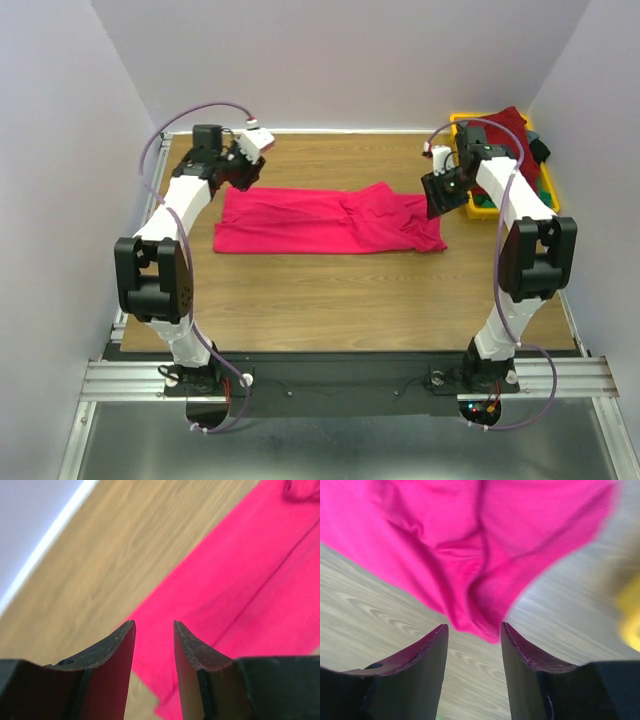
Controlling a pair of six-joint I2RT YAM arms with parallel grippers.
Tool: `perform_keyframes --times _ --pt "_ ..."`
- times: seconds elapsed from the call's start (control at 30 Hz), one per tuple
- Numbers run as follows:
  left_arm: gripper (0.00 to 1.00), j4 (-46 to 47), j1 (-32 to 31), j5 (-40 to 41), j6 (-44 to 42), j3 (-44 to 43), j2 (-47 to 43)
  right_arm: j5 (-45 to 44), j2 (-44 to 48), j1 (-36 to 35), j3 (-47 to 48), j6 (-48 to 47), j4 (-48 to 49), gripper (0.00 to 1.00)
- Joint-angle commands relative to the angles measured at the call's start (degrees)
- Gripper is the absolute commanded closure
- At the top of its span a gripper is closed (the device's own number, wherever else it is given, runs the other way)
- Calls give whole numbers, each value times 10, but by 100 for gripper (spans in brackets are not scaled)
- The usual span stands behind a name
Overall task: Fold and stack the t-shirts
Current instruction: Fold the tshirt
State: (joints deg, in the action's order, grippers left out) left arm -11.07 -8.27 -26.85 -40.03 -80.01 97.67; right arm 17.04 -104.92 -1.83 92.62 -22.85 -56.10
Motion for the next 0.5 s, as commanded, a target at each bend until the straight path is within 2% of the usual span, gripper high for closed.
perform_keyframes --times 0.0,0.2,0.47 --pt "52 -119 61 -59 40 27 -3 52 -33 4 -10 32 6 49" --pt "52 -144 116 -57 35 49 14 78 -61 10 -16 52 9 50" --pt "49 -156 129 -47 34 46 64 59 -62 11 -63 49 13 50"
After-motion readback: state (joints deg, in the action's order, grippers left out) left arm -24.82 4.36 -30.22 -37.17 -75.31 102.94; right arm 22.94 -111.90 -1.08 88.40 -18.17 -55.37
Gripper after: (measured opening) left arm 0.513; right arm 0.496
